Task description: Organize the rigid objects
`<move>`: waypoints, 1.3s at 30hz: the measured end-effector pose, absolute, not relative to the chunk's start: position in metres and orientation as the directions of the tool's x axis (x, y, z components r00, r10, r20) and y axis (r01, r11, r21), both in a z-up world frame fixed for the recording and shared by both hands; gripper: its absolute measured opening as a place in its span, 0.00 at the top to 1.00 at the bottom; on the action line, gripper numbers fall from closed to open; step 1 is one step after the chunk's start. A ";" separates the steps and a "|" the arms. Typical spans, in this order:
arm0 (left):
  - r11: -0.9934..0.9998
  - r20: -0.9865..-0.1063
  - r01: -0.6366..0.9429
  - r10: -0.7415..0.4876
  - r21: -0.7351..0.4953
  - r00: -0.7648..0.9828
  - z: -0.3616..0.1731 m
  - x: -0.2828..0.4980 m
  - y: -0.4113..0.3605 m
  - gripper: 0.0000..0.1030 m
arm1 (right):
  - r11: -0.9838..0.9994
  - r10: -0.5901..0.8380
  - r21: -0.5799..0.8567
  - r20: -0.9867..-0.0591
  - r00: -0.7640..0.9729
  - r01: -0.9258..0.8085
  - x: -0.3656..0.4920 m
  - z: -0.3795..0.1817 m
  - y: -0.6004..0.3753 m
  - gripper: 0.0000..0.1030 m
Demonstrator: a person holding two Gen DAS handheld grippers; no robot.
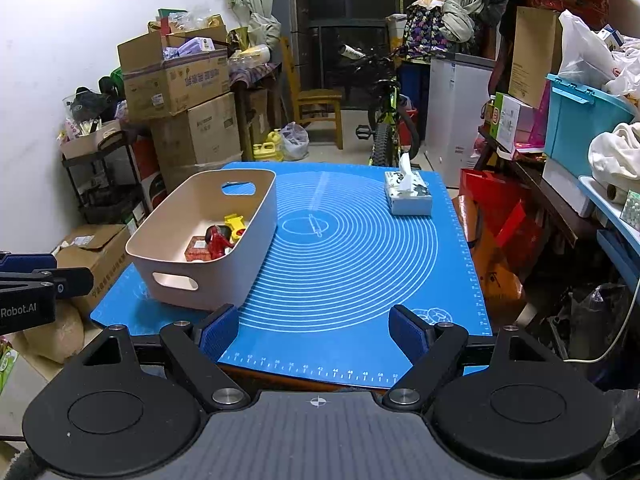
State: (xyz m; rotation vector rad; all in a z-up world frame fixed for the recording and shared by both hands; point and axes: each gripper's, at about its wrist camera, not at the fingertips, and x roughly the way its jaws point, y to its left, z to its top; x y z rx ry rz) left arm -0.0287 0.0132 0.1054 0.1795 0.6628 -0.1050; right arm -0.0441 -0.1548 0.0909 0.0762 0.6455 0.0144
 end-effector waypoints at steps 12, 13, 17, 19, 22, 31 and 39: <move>0.979 -0.620 0.154 -0.040 0.131 0.784 0.106 -0.029 0.013 0.58 | 0.997 0.038 0.074 -0.603 0.797 0.008 -0.043 0.090 -0.154 0.18; 0.979 -0.620 0.154 -0.040 0.131 0.784 0.106 -0.029 0.013 0.58 | 0.997 0.039 0.074 -0.603 0.797 0.008 -0.043 0.090 -0.154 0.18; 0.980 -0.620 0.154 -0.041 0.130 0.784 0.106 -0.029 0.013 0.58 | 0.997 0.039 0.075 -0.604 0.796 0.007 -0.044 0.089 -0.154 0.18; 0.979 -0.620 0.153 -0.040 0.131 0.784 0.105 -0.029 0.013 0.58 | 0.997 0.039 0.074 -0.603 0.797 0.007 -0.044 0.089 -0.154 0.18; 0.979 -0.620 0.154 -0.040 0.131 0.784 0.105 -0.029 0.014 0.58 | 0.997 0.039 0.074 -0.604 0.796 0.007 -0.043 0.090 -0.154 0.18; 0.980 -0.619 0.153 -0.040 0.130 0.785 0.106 -0.029 0.013 0.58 | 0.997 0.039 0.074 -0.605 0.796 0.007 -0.044 0.090 -0.154 0.18; 0.980 -0.618 0.152 -0.040 0.130 0.785 0.106 -0.029 0.013 0.58 | 0.997 0.040 0.073 -0.607 0.793 0.005 -0.044 0.088 -0.152 0.18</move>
